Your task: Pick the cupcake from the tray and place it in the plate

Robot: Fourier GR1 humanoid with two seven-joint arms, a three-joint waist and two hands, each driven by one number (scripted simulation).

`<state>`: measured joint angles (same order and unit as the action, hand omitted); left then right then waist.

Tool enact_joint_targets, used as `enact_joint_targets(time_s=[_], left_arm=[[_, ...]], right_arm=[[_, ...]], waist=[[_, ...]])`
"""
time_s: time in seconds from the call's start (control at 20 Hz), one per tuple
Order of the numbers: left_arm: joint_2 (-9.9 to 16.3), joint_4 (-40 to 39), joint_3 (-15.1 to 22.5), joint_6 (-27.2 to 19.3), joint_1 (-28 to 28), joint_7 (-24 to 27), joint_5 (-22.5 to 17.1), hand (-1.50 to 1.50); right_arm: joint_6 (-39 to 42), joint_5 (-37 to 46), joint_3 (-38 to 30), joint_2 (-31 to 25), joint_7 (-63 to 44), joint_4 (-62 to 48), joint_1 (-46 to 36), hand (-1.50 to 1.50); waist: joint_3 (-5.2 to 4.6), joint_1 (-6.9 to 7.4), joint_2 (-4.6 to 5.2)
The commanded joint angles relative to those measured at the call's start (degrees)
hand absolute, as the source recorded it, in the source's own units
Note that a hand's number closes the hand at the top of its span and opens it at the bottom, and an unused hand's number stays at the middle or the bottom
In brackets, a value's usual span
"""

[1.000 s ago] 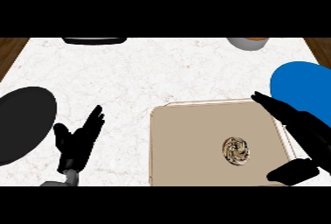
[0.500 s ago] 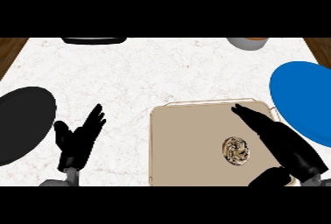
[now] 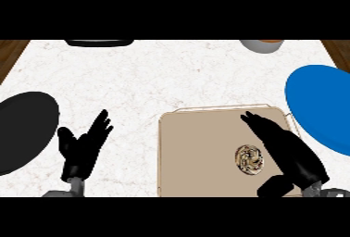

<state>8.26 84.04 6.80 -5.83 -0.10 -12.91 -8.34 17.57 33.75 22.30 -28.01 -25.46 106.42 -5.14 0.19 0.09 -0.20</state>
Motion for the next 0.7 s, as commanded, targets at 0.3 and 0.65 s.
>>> enact_joint_targets(time_s=[0.3,0.65], left_arm=[[-1.8,-1.3,-0.1,0.8,2.9,0.9,1.7,0.00],[-1.4,-2.7,-0.9,1.4,0.5,1.0,2.6,0.00]], right_arm=[[2.5,6.5,0.2,5.1,1.0,-2.6,1.8,-1.50],[-0.1,14.2,5.4,7.5,8.6,-17.9,-3.3,1.50]], waist=[[-0.20,-0.10,0.17],[-0.18,0.41,0.36]])
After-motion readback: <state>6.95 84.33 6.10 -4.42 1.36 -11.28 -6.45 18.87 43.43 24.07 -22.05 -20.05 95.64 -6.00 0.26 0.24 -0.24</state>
